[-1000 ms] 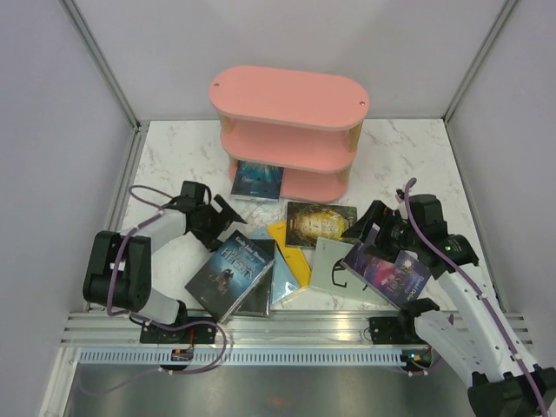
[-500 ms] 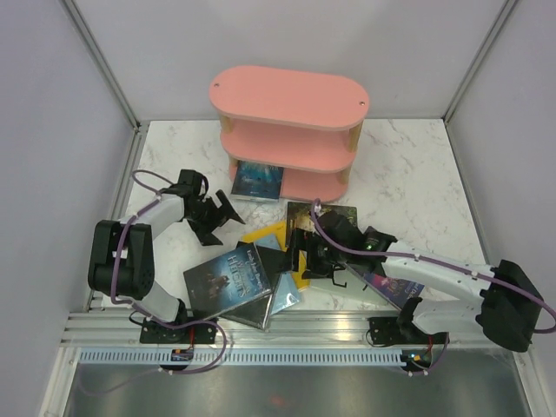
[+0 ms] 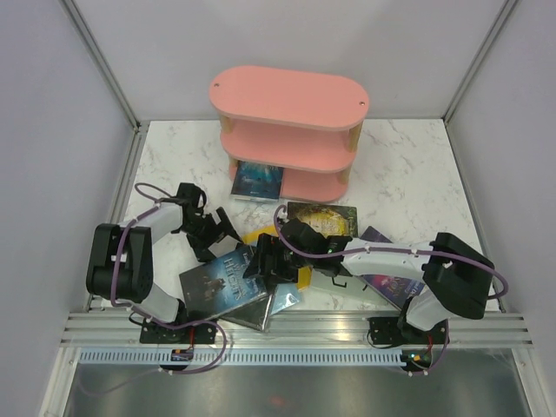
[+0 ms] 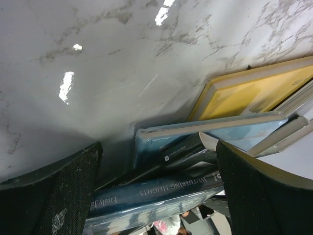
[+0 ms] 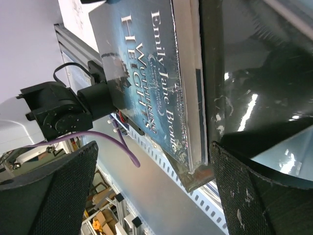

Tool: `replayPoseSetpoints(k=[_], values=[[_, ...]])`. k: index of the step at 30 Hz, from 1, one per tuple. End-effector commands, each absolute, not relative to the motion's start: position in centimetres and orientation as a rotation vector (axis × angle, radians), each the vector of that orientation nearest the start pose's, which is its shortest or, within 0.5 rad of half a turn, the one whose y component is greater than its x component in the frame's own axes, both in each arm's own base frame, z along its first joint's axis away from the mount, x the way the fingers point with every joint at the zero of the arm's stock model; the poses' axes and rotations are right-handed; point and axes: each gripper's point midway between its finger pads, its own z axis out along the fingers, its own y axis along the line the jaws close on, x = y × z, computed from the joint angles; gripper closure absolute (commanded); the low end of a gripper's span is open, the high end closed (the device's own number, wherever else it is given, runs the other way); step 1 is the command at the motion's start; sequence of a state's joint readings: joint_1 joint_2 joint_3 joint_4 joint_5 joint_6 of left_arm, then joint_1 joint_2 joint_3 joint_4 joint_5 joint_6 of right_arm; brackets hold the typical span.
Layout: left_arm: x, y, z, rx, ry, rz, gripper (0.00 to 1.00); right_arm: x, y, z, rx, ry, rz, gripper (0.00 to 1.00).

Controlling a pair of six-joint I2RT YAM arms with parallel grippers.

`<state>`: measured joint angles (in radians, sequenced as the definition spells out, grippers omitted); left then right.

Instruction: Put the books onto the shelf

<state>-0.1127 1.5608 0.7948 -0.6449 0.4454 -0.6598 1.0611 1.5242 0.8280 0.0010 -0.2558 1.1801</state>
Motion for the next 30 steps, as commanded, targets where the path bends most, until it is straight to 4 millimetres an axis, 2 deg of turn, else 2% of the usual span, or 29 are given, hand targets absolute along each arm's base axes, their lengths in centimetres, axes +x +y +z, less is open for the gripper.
replayPoseSetpoints(k=[1, 6, 10, 12, 13, 16, 20, 22, 23, 24, 25, 26, 27, 28, 29, 30], values=[[20.2, -11.9, 1.8, -0.727, 3.044, -0.72, 0.0, 13.1, 41.4, 12.0, 0.011, 2.611, 1.356, 0.02], [19.8, -12.1, 2.0, -0.726, 3.037, -0.778, 0.0, 12.5, 40.3, 8.9, 0.004, 2.675, 1.153, 0.03], [19.2, -12.6, 2.1, -0.75, 3.042, -0.844, 0.0, 11.3, 39.7, 6.1, 0.019, 2.727, 1.069, 0.03], [18.8, -13.1, 2.1, -0.755, 3.043, -0.909, 0.0, 10.2, 40.5, 5.3, 0.013, 2.727, 1.102, 0.03], [18.6, -13.3, 2.0, -0.765, 3.042, -0.931, 0.0, 9.7, 40.6, 4.3, 0.012, 2.746, 1.091, 0.03], [18.3, -13.5, 2.1, -0.772, 3.029, -0.98, 0.0, 8.2, 42.1, 3.3, 0.021, 2.753, 1.163, 0.04], [18.5, -13.6, 2.4, -0.765, 3.017, -0.995, 0.0, 7.4, 43.4, 3.5, 0.048, 2.72, 1.235, 0.09], [18.4, -13.6, 2.5, -0.763, 3.017, -1.004, 0.0, 7.9, 43.5, 4.1, 0.076, 2.684, 1.235, 0.18], [18.5, -13.7, 2.6, -0.758, 3.014, -1.009, 0.0, 8.1, 43.3, 4.2, 0.087, 2.682, 1.215, 0.27], [18.5, -13.7, 2.7, -0.753, 3.012, -1.012, 0.0, 8.1, 43.1, 4.4, 0.089, 2.682, 1.206, 0.31], [18.5, -13.7, 2.7, -0.755, 3.011, -1.012, 0.0, 8.7, 42.9, 5.3, 0.106, 2.646, 1.197, 0.37], [18.7, -13.7, 2.9, -0.747, 3.004, -1.014, 0.0, 9.4, 42.5, 5.5, 0.122, 2.618, 1.163, 0.49], [18.9, -13.6, 3.3, -0.73, 2.985, -1.017, 0.0, 9.5, 41.8, 5.4, 0.124, 2.626, 1.115, 0.54], [19.2, -13.5, 3.6, -0.72, 2.974, -1.011, 0.0, 9.8, 41.5, 6.3, 0.113, 2.601, 1.11, 0.61], [19.8, -13.4, 4.2, -0.699, 2.948, -1.006, 0.0, 10.3, 41.1, 6.6, 0.121, 2.575, 1.08, 0.78], [20.5, -13.0, 5.2, -0.658, 2.898, -0.986, 0.0, 10.4, 40.4, 6.6, 0.114, 2.582, 1.039, 0.85]])
